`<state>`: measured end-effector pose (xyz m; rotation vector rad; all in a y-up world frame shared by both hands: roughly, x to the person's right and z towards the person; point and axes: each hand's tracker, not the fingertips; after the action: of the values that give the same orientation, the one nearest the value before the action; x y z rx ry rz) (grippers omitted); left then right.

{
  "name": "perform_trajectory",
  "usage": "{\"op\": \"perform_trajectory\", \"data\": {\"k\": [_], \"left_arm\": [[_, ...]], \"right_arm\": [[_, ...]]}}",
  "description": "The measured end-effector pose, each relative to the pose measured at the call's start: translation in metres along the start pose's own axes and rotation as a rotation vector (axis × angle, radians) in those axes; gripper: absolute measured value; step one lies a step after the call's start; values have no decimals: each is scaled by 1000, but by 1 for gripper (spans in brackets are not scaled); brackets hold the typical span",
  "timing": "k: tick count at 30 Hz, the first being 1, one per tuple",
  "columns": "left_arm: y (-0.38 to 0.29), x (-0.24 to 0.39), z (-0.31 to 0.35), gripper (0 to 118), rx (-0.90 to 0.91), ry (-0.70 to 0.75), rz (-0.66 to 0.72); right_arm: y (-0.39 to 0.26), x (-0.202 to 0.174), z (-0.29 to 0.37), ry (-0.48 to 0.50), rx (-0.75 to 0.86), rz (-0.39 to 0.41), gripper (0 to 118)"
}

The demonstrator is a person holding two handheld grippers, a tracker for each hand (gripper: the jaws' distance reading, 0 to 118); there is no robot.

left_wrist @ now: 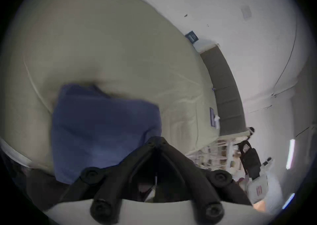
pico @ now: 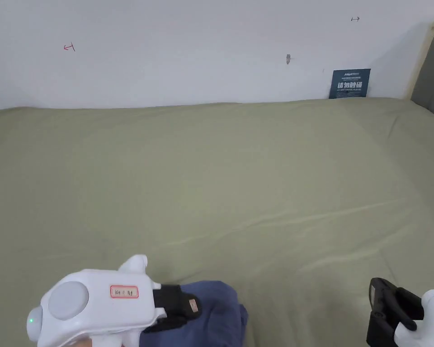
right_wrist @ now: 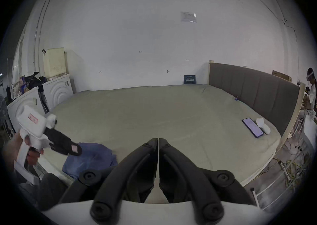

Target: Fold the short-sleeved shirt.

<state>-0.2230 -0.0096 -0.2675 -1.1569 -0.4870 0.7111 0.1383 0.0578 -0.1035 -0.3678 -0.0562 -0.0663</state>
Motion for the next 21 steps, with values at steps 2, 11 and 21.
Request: {"op": "perform_trajectory", "data": {"k": [2, 11, 21], "left_arm": [[-11, -13, -23, 0, -90, -47, 10], [-41, -59, -67, 0, -203, -117, 65], [1, -52, 50, 0, 4, 51, -139]], "right_arm": [[-2, -5, -2, 13, -13, 2, 6], [-16, -17, -23, 179, -176, -27, 6], [-57, -77, -151, 826, -537, -467, 6]]}}
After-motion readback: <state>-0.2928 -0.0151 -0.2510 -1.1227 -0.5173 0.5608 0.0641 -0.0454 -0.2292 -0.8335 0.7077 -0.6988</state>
